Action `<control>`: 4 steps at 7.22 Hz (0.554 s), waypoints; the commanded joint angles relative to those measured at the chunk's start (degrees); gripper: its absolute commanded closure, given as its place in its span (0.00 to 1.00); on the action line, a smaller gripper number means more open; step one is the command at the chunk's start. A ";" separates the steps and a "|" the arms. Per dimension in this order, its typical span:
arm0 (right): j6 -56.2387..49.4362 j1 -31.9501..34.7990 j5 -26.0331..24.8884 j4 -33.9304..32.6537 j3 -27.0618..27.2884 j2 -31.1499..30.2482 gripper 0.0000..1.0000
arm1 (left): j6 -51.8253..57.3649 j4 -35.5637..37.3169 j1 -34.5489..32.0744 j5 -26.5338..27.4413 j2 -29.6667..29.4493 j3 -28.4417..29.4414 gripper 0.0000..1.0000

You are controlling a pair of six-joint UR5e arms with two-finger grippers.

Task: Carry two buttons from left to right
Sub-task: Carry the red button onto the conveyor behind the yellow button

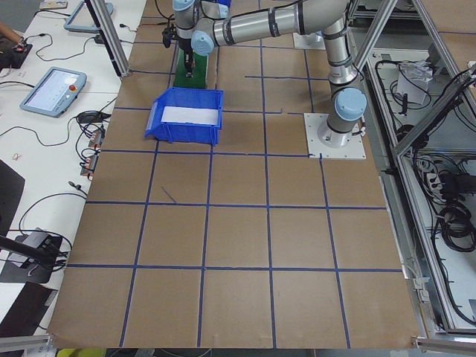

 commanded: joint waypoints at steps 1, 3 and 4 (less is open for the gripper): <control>0.34 -0.24 -0.30 -7.34 1.26 0.54 0.00 | -0.42 0.09 -0.05 1.63 -0.69 -0.43 0.71; -1.22 -0.68 -0.82 -14.77 5.39 1.42 0.00 | -0.16 0.26 0.04 1.72 -1.12 -0.26 0.63; -3.58 -0.95 -0.39 -14.52 5.75 1.68 0.00 | -0.25 0.52 0.04 1.72 -1.21 -0.52 0.52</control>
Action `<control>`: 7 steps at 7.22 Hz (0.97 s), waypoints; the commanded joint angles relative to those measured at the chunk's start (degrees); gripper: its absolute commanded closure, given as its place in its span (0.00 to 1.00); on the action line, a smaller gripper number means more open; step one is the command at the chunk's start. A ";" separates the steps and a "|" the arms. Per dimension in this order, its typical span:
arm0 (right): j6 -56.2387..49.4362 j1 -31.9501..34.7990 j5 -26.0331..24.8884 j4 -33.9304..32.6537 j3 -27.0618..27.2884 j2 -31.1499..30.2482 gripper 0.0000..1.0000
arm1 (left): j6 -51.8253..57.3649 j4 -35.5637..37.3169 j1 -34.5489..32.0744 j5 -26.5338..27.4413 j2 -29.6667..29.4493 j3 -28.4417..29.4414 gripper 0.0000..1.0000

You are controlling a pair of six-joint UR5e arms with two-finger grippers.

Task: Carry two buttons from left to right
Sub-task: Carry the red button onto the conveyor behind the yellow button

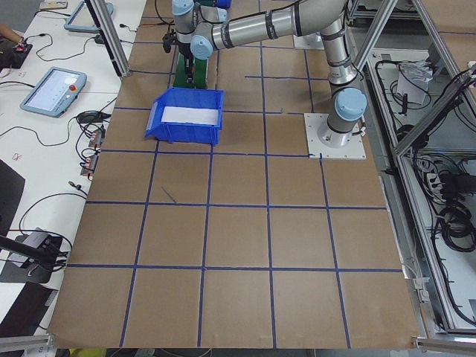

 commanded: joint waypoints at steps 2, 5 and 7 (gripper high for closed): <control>-16.47 -2.62 0.46 -1.10 0.49 4.05 0.00 | -0.42 0.61 0.01 0.02 -0.18 -0.42 0.28; -36.73 -6.06 4.59 1.25 -5.11 9.85 0.00 | -0.07 1.15 0.27 -0.42 1.75 0.63 0.00; -50.80 -8.25 4.69 0.75 -6.72 15.29 0.01 | 0.55 -2.60 0.36 0.19 7.18 -0.33 0.00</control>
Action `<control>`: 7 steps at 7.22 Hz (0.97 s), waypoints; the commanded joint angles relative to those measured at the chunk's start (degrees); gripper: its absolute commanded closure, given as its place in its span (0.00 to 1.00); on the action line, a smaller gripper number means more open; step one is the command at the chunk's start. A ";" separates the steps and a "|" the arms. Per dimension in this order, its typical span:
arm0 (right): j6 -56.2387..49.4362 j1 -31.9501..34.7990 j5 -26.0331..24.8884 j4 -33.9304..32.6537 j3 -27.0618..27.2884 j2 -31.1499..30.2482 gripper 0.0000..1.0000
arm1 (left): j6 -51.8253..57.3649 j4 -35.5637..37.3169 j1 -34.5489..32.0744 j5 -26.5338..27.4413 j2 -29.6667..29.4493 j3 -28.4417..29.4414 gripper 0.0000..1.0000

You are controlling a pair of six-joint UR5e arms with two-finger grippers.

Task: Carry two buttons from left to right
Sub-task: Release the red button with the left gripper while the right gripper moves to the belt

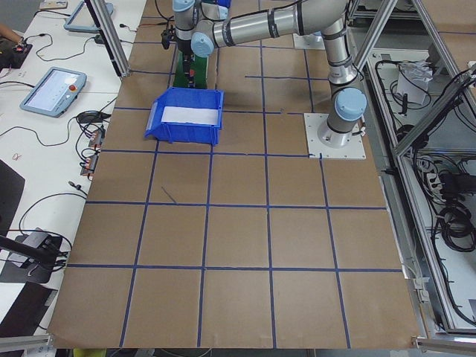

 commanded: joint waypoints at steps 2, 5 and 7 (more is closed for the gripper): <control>-20.38 -3.40 -0.25 -0.99 -0.57 7.33 0.01 | 1.39 -19.46 4.97 0.03 13.29 -1.34 0.00; -38.74 -4.99 0.27 -4.15 -0.65 9.80 0.02 | 3.24 -31.79 8.00 0.37 24.73 -5.11 0.00; -51.33 -4.99 2.20 -7.50 -0.31 11.82 0.03 | 5.78 -32.46 9.30 0.55 26.53 -5.30 0.00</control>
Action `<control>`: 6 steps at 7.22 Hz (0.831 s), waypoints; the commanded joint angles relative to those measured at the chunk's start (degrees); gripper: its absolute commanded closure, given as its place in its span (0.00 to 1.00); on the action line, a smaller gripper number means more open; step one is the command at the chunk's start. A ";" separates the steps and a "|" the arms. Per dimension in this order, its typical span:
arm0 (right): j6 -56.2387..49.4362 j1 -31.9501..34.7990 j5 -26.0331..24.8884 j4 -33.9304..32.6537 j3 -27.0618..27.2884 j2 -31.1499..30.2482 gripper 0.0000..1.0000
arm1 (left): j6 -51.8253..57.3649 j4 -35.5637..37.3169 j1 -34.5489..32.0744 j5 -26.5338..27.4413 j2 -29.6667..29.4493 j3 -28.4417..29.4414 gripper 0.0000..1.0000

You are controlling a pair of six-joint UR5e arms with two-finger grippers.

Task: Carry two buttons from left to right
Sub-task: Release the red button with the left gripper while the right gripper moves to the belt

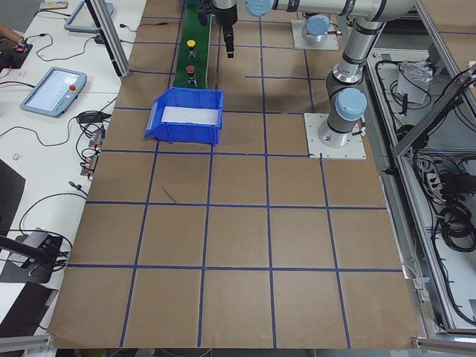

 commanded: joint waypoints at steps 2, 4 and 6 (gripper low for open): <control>-8.28 -0.04 0.71 -2.07 0.88 1.21 0.03 | 2.28 7.03 3.84 -0.41 -0.23 -0.50 0.00; -8.37 -0.13 0.45 -3.47 0.89 1.04 0.03 | 5.68 3.72 4.63 1.34 -0.15 -0.58 0.00; -8.46 -0.13 0.80 -3.83 1.41 1.12 0.01 | 5.18 4.14 3.32 0.38 -1.03 -0.58 0.00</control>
